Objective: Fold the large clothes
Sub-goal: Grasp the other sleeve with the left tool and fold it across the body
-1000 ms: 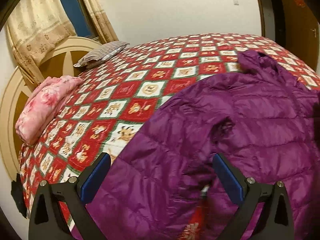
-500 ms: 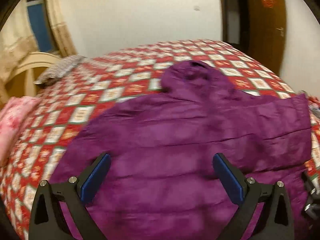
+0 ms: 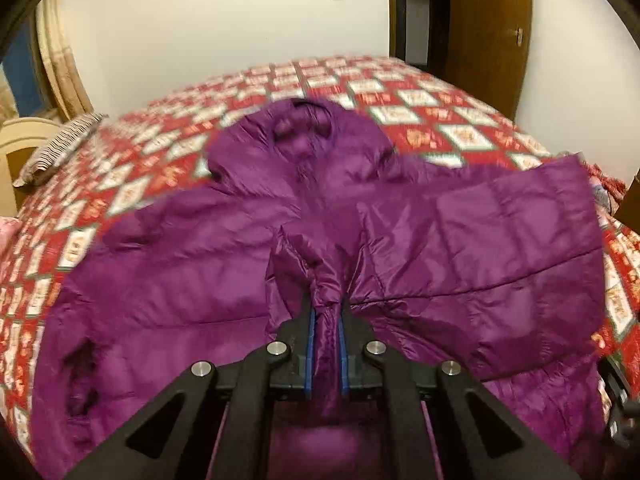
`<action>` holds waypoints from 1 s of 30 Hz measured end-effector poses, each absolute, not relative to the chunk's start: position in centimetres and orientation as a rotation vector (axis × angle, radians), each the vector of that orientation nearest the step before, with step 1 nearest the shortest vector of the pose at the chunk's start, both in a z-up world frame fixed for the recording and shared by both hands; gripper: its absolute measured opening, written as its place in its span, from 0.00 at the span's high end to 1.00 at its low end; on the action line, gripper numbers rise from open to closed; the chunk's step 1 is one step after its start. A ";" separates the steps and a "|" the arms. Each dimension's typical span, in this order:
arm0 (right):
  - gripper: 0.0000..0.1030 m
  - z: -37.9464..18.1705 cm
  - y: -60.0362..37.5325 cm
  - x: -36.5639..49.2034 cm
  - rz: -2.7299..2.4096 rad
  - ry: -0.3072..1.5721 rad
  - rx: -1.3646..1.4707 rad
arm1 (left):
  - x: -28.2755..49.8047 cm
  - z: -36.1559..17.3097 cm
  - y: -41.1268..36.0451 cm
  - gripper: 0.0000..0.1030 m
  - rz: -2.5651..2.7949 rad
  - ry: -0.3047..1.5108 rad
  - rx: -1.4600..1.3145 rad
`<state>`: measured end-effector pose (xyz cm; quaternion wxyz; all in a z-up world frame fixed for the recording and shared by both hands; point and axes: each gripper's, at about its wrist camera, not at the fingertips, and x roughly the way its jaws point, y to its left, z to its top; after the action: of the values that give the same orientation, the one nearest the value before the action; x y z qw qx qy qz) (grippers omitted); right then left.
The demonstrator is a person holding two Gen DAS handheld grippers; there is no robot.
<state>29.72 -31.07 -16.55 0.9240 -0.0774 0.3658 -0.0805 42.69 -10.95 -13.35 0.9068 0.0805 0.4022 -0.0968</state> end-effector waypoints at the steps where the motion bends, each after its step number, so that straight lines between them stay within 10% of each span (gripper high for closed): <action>1: 0.15 -16.6 -31.4 29.7 -0.167 0.752 -0.154 | 42.0 -12.5 -10.2 0.92 -0.192 0.804 0.169; 8: 0.16 -16.5 -32.9 29.9 -0.170 0.765 -0.122 | 36.7 -11.9 -4.7 0.92 -0.091 0.759 0.254; 12: 0.60 -16.1 -34.1 31.5 -0.130 0.821 -0.024 | 36.7 -15.5 -4.1 0.91 -0.041 0.813 0.295; 15: 0.60 -14.8 -33.9 33.2 -0.109 0.791 0.014 | 37.7 -16.7 -4.5 0.81 0.012 0.803 0.296; 17: 0.60 -14.0 -33.4 34.6 -0.091 0.764 0.036 | 38.3 -17.2 -4.5 0.49 0.041 0.811 0.286; 19: 0.60 -13.9 -32.5 36.0 -0.063 0.755 0.027 | 38.5 -17.4 -4.2 0.39 0.064 0.796 0.265; 30: 0.62 -18.0 -31.0 38.9 -0.035 0.857 -0.039 | 37.5 -16.0 -1.8 0.35 0.084 0.760 0.149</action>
<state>38.90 -31.02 -18.03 0.9093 -0.0187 0.4155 -0.0171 37.49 -1.77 -15.97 0.9252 0.0725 0.3703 0.0408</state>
